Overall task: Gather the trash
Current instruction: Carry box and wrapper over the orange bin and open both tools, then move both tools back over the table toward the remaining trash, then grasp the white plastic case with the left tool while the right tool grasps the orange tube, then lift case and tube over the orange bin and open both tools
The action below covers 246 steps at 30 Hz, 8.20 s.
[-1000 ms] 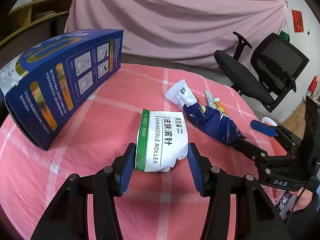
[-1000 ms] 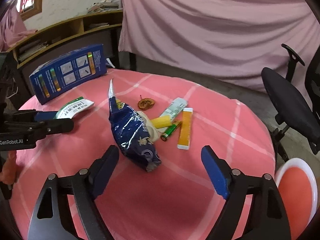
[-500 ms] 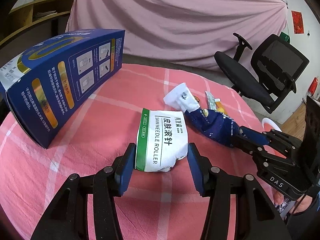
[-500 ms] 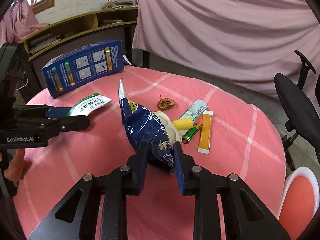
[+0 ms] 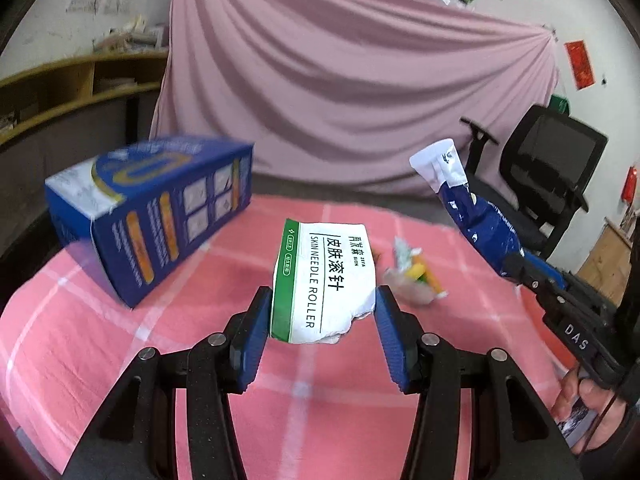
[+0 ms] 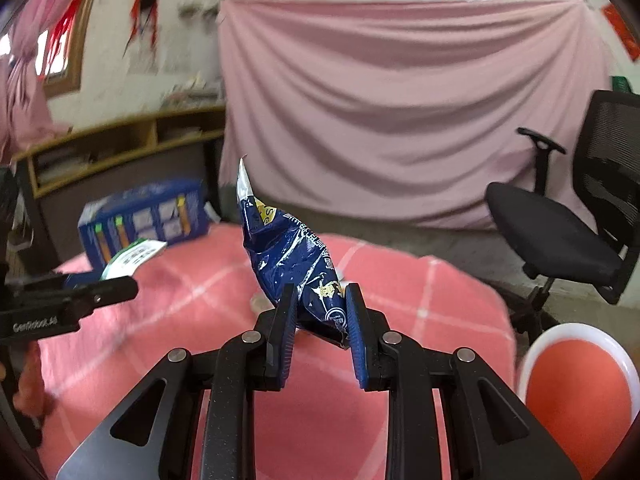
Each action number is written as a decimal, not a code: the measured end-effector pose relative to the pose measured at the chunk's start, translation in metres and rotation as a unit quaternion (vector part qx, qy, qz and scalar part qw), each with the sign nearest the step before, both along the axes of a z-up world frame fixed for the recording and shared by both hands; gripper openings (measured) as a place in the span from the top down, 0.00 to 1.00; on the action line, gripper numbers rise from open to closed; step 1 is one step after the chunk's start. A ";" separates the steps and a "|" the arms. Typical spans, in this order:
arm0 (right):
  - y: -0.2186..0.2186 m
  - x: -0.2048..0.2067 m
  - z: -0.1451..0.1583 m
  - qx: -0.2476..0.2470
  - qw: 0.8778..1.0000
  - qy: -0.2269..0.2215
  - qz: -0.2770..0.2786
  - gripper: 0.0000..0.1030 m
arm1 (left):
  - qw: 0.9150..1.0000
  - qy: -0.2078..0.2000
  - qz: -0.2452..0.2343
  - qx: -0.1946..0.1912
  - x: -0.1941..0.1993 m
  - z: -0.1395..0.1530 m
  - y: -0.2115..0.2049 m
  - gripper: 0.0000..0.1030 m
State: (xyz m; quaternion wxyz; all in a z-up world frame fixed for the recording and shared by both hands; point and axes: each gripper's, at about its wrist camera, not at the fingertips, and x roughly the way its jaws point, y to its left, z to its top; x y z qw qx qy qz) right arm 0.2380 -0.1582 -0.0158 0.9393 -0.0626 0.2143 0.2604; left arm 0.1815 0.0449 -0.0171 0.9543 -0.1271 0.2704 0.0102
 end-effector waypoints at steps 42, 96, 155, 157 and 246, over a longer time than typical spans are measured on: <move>-0.212 -0.042 0.030 0.128 0.920 -0.122 -0.351 0.78 | 0.957 -0.138 -0.252 0.027 0.080 0.068 -0.263 0.56; -0.206 -0.030 0.036 0.162 0.918 -0.099 -0.348 0.00 | 0.985 -0.076 -0.154 0.017 0.093 0.070 -0.188 0.01; -0.062 0.066 -0.009 0.020 0.989 0.055 -0.136 0.10 | 0.984 0.152 -0.084 0.045 0.131 -0.042 -0.088 0.21; -0.062 0.066 -0.009 0.021 0.989 0.057 -0.134 0.10 | 0.981 0.167 -0.084 0.054 0.136 -0.046 -0.092 0.21; -0.097 -0.030 0.051 0.073 0.964 -0.216 -0.137 0.88 | 0.969 -0.203 -0.111 0.080 0.041 0.069 -0.141 0.76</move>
